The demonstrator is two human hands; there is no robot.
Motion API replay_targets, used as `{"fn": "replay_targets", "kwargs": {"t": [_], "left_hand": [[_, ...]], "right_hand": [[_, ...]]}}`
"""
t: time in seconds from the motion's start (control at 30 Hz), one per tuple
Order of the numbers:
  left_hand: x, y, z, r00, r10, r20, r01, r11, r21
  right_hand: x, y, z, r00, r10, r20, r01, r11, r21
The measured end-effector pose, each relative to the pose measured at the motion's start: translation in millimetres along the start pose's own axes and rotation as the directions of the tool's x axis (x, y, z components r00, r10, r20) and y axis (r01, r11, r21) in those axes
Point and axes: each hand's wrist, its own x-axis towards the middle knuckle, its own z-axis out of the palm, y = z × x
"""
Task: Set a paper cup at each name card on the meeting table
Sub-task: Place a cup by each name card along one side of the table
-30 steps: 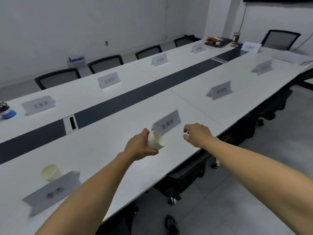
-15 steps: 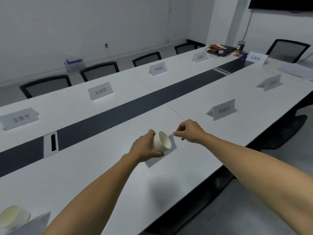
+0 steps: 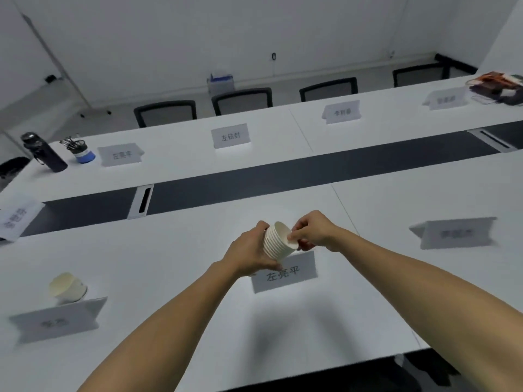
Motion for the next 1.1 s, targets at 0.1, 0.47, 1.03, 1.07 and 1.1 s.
{"fn": "replay_targets", "kwargs": {"t": [0.1, 0.47, 1.03, 1.07, 1.1], "left_hand": [[2, 7, 11, 0.996, -0.071, -0.056, 0.071, 0.997, -0.002], [-9, -6, 13, 0.958, -0.252, -0.138, 0.247, 0.968, -0.055], [12, -110, 28, 0.901, -0.416, -0.125, 0.373, 0.888, -0.27], [13, -115, 30, 0.902, -0.413, -0.122, 0.37, 0.888, -0.271], [15, -119, 32, 0.904, -0.411, -0.119, 0.369, 0.89, -0.269]], "right_hand": [[15, 4, -12, 0.995, -0.037, 0.093, 0.042, 0.998, -0.045], [56, -14, -1, 0.945, -0.137, 0.297, 0.184, 0.973, -0.14], [157, 35, 20, 0.982, 0.183, -0.038, -0.186, 0.931, -0.313], [159, 41, 27, 0.979, 0.199, -0.033, -0.199, 0.926, -0.322], [161, 46, 32, 0.977, 0.213, -0.033, -0.211, 0.919, -0.333]]}}
